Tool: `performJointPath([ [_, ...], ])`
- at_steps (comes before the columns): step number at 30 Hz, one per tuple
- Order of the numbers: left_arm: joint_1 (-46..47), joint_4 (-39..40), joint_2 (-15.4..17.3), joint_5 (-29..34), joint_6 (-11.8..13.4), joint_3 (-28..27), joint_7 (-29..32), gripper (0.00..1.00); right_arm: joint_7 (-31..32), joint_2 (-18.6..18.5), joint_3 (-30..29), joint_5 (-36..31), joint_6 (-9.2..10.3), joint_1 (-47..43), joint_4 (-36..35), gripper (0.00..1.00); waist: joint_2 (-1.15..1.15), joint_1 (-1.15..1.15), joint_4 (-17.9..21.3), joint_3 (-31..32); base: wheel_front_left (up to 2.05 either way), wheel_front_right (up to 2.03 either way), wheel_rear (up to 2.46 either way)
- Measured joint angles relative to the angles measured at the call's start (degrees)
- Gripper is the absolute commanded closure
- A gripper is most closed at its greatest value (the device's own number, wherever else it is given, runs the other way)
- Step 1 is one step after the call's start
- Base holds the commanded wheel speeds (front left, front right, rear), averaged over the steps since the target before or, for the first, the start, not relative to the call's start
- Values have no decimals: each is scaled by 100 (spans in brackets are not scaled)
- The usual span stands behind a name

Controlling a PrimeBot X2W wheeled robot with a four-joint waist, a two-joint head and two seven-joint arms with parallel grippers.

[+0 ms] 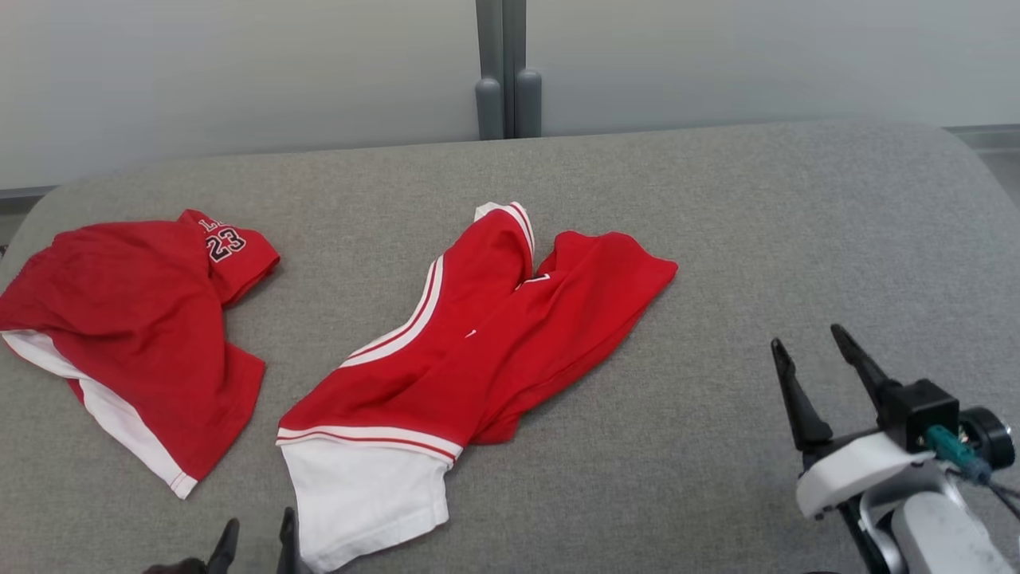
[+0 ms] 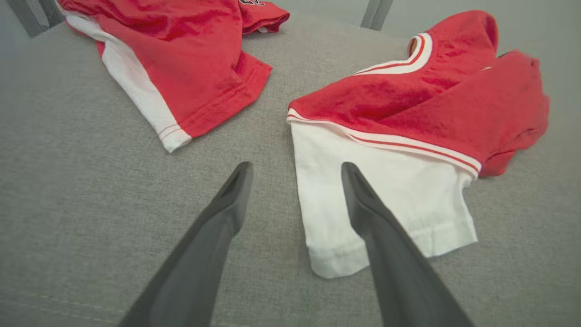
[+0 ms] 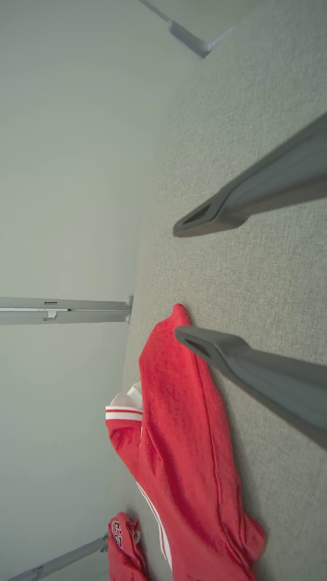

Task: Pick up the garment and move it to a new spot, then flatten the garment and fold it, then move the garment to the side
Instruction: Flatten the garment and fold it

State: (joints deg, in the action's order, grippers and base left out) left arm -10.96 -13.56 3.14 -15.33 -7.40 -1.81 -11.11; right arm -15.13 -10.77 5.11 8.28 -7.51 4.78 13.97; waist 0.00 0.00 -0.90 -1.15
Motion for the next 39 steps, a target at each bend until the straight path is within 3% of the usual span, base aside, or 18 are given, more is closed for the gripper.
performJointPath([
  [3, 169, 35, 3, -305, 2, 162, 828, 0, 0, -534, 341, 182, 0, 589, 367, 0, 0, 0, -10, -144, 0, 0, 0],
  [9, 339, 220, -18, -764, 285, 486, 2097, 0, 152, -1427, 1154, 475, 0, 2002, 922, 0, 0, 0, -63, -543, 0, 0, 0],
  [16, 453, 438, -18, -943, 487, 722, 2520, 2, 369, -2026, 2172, 904, -1, 3047, 1404, 0, 0, 0, -166, -1042, 0, 0, 0],
  [17, 478, 488, -16, -982, 485, 770, 2524, 35, 402, -2071, 2304, 996, -1, 3159, 1465, 0, 0, 0, -187, -1107, 0, 0, 0],
  [18, 510, 531, -9, -1025, 480, 813, 2547, 60, 424, -2114, 2452, 1071, -1, 3263, 1524, 0, 0, 0, -212, -1171, 0, 0, 0],
  [20, 609, 616, -3, -1096, 463, 936, 2577, 100, 492, -2189, 2742, 1255, -1, 3457, 1640, 0, 0, 0, -268, -1297, 0, 0, 0],
  [28, 873, 740, -19, -1348, 422, 1326, 2588, 100, 698, -2472, 4014, 2202, -2, 4029, 1857, 0, 0, 0, -618, -1671, 0, 0, 0],
  [39, 1082, 625, -31, -1448, 406, 1611, 2464, 100, 809, -2973, 5267, 3247, -2, 4534, 1885, 0, 0, 0, -1000, -1982, 0, 0, 0],
])
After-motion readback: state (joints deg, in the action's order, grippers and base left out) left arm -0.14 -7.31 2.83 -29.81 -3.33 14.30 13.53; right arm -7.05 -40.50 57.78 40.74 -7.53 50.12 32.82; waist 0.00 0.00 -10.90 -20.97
